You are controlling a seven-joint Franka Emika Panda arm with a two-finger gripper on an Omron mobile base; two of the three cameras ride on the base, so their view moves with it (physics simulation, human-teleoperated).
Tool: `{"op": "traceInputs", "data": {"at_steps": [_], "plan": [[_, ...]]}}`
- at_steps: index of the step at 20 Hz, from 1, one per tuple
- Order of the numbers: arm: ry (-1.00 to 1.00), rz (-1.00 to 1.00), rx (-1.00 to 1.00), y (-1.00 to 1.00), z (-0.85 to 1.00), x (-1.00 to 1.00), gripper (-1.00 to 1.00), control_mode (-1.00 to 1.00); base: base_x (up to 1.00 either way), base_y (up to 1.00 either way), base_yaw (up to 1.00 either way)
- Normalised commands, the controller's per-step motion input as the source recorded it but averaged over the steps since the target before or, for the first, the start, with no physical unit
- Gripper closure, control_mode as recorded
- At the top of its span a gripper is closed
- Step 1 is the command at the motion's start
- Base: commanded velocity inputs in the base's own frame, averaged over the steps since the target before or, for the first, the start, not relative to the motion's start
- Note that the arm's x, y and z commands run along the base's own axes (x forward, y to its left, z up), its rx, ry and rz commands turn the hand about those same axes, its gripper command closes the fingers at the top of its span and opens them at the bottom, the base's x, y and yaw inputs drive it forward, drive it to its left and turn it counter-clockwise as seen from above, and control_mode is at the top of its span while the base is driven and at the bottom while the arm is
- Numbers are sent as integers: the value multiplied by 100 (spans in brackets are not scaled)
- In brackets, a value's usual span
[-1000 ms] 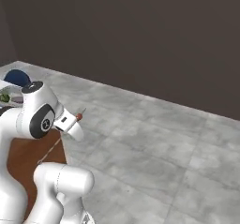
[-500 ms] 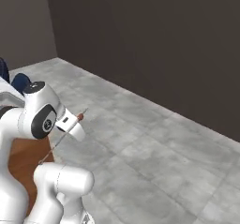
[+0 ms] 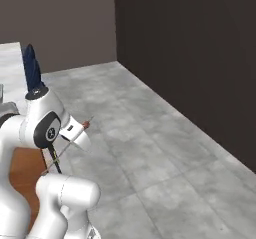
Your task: Place the cold items (eggplant and broccoli) from the fridge in one tupperware on the dining counter. Place the warm items (kebab skewer and hot dog) in the stove area in another tupperware.
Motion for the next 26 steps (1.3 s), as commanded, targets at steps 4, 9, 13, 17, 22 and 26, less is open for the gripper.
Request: {"op": "traceInputs", "data": {"at_steps": [4, 9, 13, 17, 22, 26], "plan": [[0, 0, 0, 0, 0, 0, 100, 100, 100, -39, 49], [0, 0, 0, 0, 0, 0, 100, 100, 100, -38, 44], [0, 0, 0, 0, 0, 0, 100, 100, 100, -12, 45], [0, 0, 0, 0, 0, 0, 100, 100, 100, -1, 45], [0, 0, 0, 0, 0, 0, 100, 100, 99, 0, 48], [0, 0, 0, 0, 0, 0, 100, 100, 65, 0, 53]]}}
